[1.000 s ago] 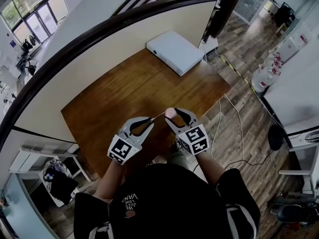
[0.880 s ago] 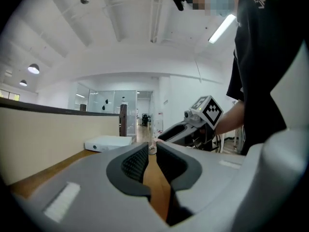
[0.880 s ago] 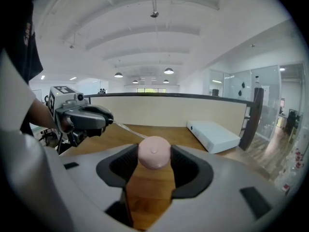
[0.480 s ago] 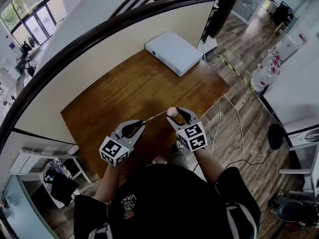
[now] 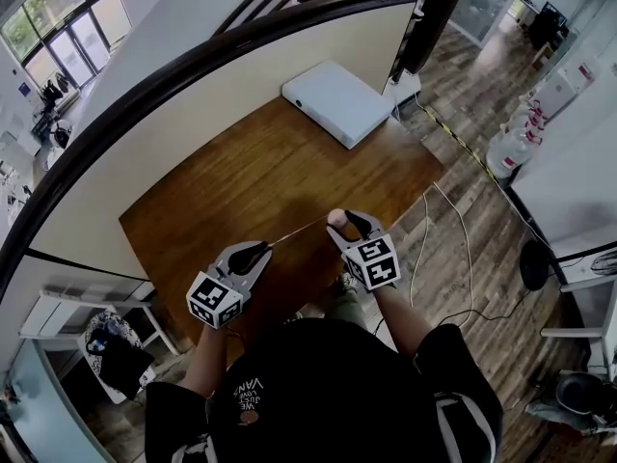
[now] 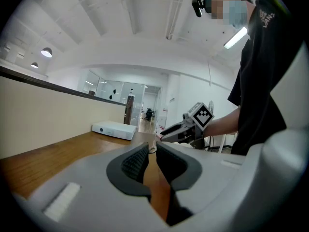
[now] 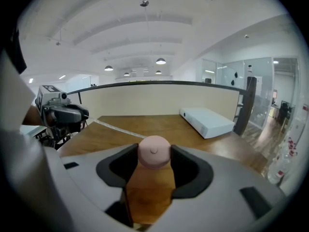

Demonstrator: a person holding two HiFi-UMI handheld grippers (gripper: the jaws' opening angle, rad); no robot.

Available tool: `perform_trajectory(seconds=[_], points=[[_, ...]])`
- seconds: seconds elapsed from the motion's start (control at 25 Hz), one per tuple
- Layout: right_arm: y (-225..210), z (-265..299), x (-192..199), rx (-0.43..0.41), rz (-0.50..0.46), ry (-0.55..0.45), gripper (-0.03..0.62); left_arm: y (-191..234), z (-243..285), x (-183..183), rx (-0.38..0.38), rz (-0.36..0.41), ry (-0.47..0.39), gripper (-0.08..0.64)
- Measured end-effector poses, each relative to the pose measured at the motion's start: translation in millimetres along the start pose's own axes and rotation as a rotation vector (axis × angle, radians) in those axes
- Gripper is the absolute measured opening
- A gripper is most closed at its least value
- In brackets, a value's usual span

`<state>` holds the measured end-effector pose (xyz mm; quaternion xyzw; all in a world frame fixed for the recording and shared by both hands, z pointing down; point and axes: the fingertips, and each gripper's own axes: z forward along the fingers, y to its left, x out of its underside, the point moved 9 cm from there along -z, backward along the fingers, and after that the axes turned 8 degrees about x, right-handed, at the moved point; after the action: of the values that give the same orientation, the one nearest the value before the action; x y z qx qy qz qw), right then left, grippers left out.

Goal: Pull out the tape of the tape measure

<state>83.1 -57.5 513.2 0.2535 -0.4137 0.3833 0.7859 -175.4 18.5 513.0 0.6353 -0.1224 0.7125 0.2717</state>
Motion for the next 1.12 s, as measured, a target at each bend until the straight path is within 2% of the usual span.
perform_trajectory(seconds=[0.32, 0.52, 0.72, 0.88, 1.12], points=[[1.6, 3.2, 4.6, 0.005, -0.021, 0.003, 0.219, -0.7, -1.5, 2.1, 0.011, -0.029, 0.01, 0.057], [-19.2, -2.9, 13.8, 0.064, -0.041, 0.021, 0.219, 5.7, -18.1, 0.5, -0.034, -0.064, -0.024, 0.057], [-20.5, -4.6, 15.7, 0.051, -0.056, 0.033, 0.219, 9.1, -27.7, 6.4, -0.058, -0.066, -0.007, 0.057], [-19.9, -2.2, 15.5, 0.028, -0.043, 0.032, 0.219, 11.0, -25.6, 9.3, -0.107, -0.086, -0.007, 0.057], [-25.5, 14.5, 9.4, -0.034, -0.062, 0.034, 0.219, 18.8, -16.4, 15.3, -0.235, -0.15, -0.019, 0.058]])
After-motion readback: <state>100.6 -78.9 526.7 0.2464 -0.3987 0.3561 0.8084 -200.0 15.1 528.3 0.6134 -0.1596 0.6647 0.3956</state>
